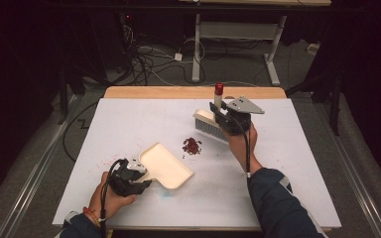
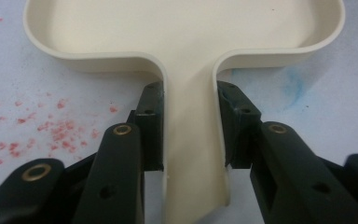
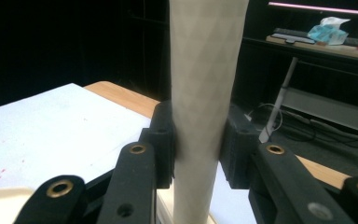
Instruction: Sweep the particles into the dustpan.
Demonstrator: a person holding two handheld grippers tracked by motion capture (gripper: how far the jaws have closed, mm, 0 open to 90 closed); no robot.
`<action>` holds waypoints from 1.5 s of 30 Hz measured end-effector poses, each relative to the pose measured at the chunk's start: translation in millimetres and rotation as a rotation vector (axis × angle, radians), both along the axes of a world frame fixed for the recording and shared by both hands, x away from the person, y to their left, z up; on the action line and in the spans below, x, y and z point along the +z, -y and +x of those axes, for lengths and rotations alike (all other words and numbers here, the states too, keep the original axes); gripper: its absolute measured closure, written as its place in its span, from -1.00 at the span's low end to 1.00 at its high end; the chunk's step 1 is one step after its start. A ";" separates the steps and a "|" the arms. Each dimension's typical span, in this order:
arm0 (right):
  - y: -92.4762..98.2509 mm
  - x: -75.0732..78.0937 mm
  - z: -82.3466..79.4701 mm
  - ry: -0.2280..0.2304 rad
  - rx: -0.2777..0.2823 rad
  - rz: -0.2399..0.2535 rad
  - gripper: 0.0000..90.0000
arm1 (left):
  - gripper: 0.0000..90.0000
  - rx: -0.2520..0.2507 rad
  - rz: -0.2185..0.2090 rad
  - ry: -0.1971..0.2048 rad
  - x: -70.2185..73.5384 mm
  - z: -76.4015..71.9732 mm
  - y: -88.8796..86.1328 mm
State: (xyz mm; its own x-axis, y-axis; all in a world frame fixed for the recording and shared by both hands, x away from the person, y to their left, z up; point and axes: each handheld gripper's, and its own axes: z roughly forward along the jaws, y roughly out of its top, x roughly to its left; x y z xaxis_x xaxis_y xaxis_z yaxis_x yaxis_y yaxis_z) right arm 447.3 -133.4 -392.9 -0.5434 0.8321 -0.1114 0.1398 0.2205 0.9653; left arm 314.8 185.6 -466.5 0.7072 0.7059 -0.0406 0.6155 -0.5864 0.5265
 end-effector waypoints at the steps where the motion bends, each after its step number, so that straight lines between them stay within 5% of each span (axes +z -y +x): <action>1: -3.1 -2.2 2.5 0.002 -0.004 -0.002 0.56 | 0.42 -0.001 0.004 -0.001 -0.4 0.3 0.6; 8: -25.7 -14.2 6.2 -0.019 0.036 -0.024 0.57 | 0.42 -0.002 0.002 -0.004 -2.1 1.1 3.9; 16: -39.2 -18.5 -21.1 0.001 0.130 -0.076 0.56 | 0.42 0.002 0.007 -0.001 -2.6 1.8 6.2; 24: -41.8 -19.5 -38.9 -0.026 0.198 -0.049 0.56 | 0.42 0.003 0.010 -0.007 -3.5 6.6 10.1; 45: -62.1 -18.6 -73.6 -0.069 0.203 -0.024 0.54 | 0.42 0.048 0.039 -0.030 -5.8 12.6 37.9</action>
